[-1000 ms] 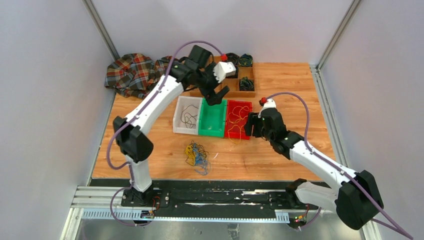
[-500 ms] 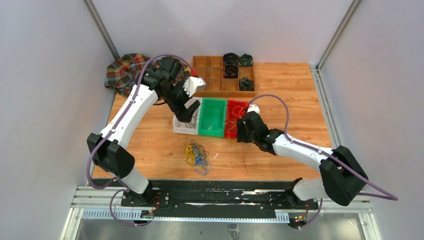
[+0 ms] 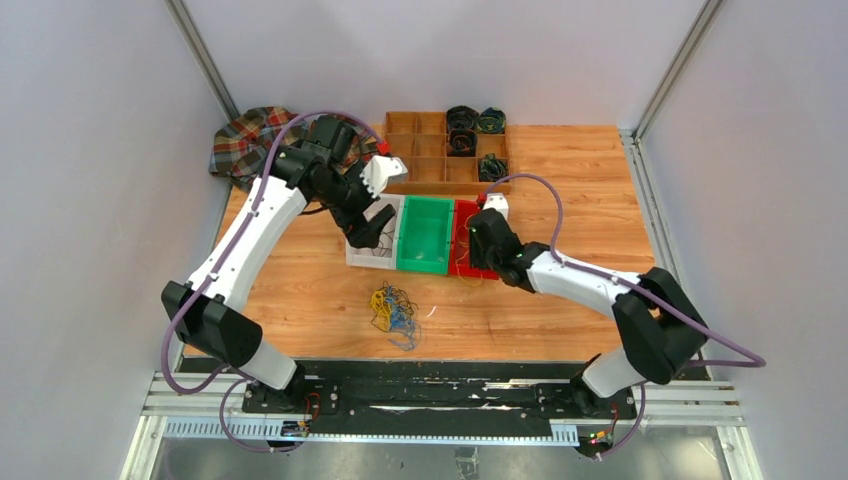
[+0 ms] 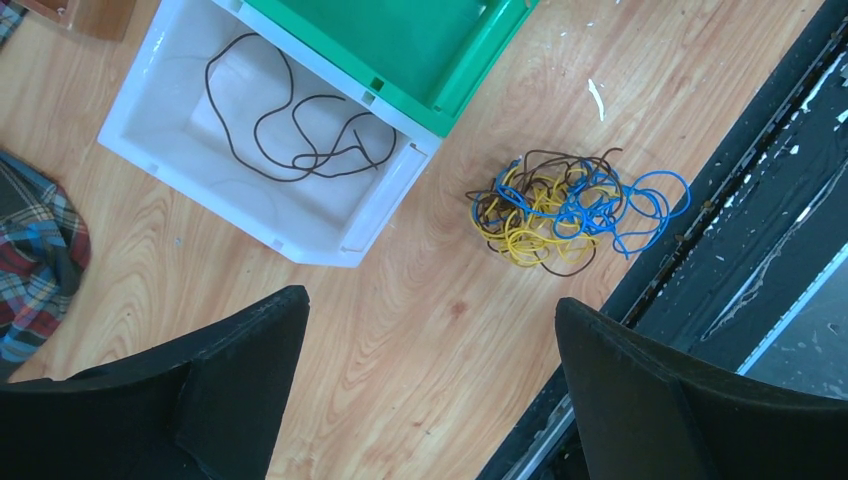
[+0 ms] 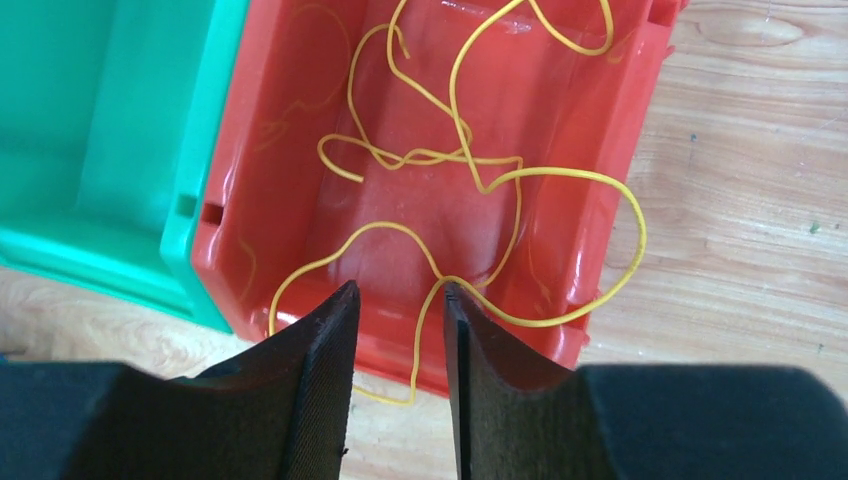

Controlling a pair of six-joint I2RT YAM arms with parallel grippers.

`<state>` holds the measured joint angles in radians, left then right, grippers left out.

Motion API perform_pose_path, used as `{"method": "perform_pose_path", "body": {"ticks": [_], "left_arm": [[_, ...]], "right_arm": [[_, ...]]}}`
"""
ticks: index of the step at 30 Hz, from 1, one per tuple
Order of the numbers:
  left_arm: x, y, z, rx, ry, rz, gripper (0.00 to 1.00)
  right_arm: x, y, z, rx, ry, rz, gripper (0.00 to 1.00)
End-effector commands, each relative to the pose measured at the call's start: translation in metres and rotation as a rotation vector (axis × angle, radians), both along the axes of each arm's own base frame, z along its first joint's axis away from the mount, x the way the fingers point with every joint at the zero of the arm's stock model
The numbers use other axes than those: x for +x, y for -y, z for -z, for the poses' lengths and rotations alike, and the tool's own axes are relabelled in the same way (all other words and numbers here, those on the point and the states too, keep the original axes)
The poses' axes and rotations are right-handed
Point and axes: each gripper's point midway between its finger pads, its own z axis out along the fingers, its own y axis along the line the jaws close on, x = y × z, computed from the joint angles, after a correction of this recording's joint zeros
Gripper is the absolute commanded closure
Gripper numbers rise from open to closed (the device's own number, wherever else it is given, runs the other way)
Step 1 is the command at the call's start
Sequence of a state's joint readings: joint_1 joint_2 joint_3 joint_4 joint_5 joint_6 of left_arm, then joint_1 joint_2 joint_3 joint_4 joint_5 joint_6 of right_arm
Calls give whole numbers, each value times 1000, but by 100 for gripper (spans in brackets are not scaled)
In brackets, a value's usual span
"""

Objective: Untangle the cables

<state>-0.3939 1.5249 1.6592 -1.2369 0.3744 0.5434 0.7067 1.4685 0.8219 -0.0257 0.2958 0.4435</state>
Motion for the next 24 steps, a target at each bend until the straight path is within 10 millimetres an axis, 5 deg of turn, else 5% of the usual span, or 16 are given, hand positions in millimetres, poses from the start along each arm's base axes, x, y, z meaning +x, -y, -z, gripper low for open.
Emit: {"method": "perform_pose_path", "body": {"ticks": [1, 11, 16, 18, 24], "left_arm": [[2, -3, -16, -22, 37, -4, 2], [1, -8, -33, -53, 86, -4, 2], [4, -11, -40, -69, 102, -13, 2], [3, -12, -41, -75, 106, -12, 2], [4, -13, -38, -71, 104, 7, 2]], "right_arm": [[12, -1, 3, -63, 3, 26, 66], [62, -19, -29, -156, 102, -15, 95], [83, -14, -18, -198, 73, -15, 99], [82, -14, -19, -209, 61, -36, 97], [56, -16, -48, -181, 82, -49, 61]]}}
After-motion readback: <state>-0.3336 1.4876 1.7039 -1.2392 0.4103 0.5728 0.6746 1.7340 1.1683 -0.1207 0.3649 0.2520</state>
